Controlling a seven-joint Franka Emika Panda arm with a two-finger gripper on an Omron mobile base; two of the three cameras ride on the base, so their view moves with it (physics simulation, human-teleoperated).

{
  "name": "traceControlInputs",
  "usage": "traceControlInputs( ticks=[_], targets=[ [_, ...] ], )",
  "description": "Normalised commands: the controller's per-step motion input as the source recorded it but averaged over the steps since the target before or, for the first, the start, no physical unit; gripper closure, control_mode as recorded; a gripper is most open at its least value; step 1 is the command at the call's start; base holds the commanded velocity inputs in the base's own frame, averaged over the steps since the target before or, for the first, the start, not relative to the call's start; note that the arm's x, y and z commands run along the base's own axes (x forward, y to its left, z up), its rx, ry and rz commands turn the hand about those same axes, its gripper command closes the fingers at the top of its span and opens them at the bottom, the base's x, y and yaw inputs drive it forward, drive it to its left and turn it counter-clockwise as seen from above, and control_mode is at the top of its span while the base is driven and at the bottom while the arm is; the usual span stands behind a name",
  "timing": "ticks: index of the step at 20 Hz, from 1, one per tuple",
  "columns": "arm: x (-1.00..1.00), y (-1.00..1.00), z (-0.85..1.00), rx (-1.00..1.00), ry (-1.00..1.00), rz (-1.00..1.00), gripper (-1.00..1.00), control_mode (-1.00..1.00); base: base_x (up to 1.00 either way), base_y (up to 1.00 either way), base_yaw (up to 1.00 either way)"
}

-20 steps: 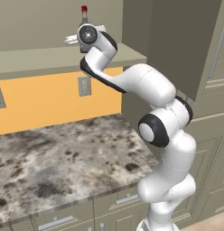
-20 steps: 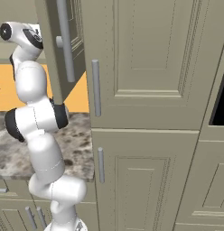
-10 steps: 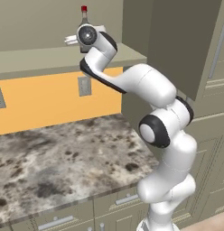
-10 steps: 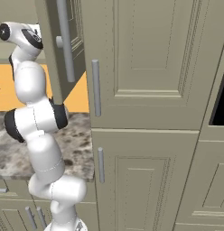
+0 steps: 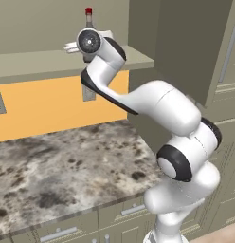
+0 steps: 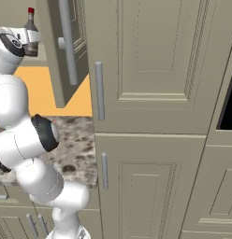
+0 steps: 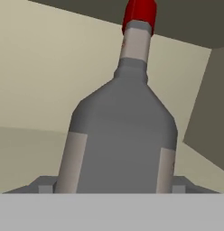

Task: Open the cabinet directly in front. Then move the liquor and the mug to the dining counter with the jar on it.

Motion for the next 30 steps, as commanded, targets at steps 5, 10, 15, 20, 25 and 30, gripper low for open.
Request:
traceControlInputs(
  ticks=[5,10,15,20,25,30],
  targets=[
    [-1.00,-0.03,-0.14,0.03,0.00,0.00,1.00,-1.00,0.00,0.00,0.00],
    [-1.00,-0.01,-0.53,0.03,0.00,0.00,1.00,-1.00,0.00,0.00,0.00],
    [-1.00,0.00,-0.85,0.03,0.00,0.00,1.00,-1.00,0.00,0.00,0.00],
    [-1.00,-0.03,-0.63,0.00,-0.17,0.00,1.00,-1.00,0.00,0.00,0.00],
    [-1.00,0.00,-0.51,-0.04,-0.41,0.03,1.00,-1.00,0.00,0.00,0.00],
    [-0.15,0.00,-0.02,-0.01,-0.12,0.01,1.00,-1.00,0.00,0.00,0.00]
  ],
)
